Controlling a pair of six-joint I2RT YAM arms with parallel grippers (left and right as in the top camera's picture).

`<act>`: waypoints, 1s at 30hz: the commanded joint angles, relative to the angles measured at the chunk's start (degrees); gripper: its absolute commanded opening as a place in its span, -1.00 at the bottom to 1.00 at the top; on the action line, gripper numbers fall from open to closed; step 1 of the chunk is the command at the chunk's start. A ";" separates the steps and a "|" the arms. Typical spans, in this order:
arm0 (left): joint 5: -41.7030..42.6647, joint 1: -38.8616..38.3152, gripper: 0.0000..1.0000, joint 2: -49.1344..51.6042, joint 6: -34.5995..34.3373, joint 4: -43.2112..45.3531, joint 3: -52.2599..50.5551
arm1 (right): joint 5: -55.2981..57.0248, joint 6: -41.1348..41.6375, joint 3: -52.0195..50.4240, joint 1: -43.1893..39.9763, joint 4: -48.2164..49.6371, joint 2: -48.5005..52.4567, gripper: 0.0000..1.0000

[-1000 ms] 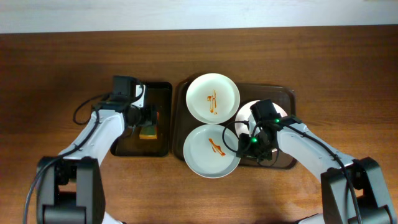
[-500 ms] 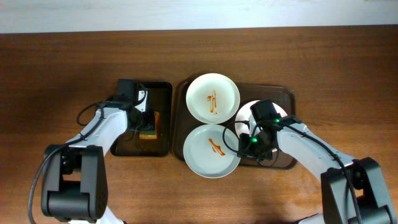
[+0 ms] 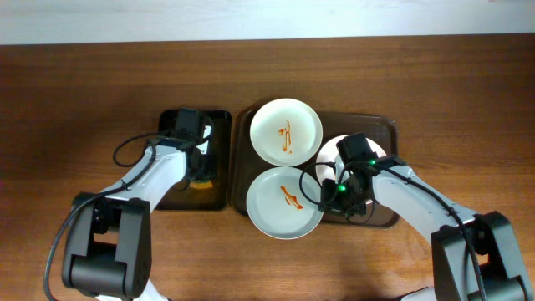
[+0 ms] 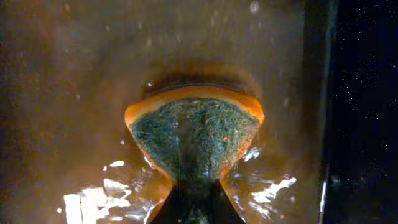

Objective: Clean dirty plates on tray and stack at the side
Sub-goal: 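Lift the sponge with the left gripper out of the black tray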

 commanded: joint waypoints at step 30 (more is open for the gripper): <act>3.41 0.44 -1.00 -15.93 -0.37 -1.05 3.61 | 0.66 0.02 0.66 0.48 -0.46 0.37 -0.57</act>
